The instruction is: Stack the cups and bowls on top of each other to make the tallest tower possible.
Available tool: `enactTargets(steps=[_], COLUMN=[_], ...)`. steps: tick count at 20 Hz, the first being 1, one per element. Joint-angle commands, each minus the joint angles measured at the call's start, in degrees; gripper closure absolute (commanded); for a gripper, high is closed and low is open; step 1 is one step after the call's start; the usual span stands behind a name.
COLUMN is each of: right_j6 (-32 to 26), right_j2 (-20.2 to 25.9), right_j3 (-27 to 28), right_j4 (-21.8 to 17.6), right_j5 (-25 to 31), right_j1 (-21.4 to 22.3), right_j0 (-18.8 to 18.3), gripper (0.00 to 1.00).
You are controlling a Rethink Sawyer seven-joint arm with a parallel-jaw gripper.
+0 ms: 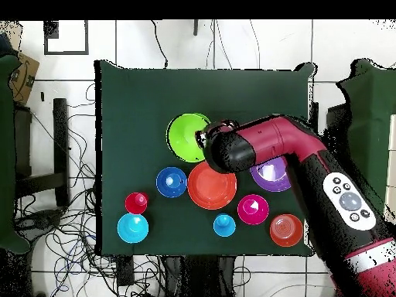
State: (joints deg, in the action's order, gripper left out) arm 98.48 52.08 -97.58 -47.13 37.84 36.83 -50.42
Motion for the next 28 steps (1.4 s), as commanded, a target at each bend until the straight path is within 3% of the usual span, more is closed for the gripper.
enactTargets(steps=[1, 15, 28], right_j6=[-12.2, -19.6, -25.9], right_j2=[-0.5, 0.6, 1.4], right_j3=[1.9, 6.6, 8.4], right_j4=[-6.7, -2.4, -2.1], right_j5=[-5.8, 5.4, 9.0], right_j1=[-5.0, -5.3, -5.2], right_j0=[1.7, 3.8, 1.8], gripper=[1.00, 1.00, 1.00])
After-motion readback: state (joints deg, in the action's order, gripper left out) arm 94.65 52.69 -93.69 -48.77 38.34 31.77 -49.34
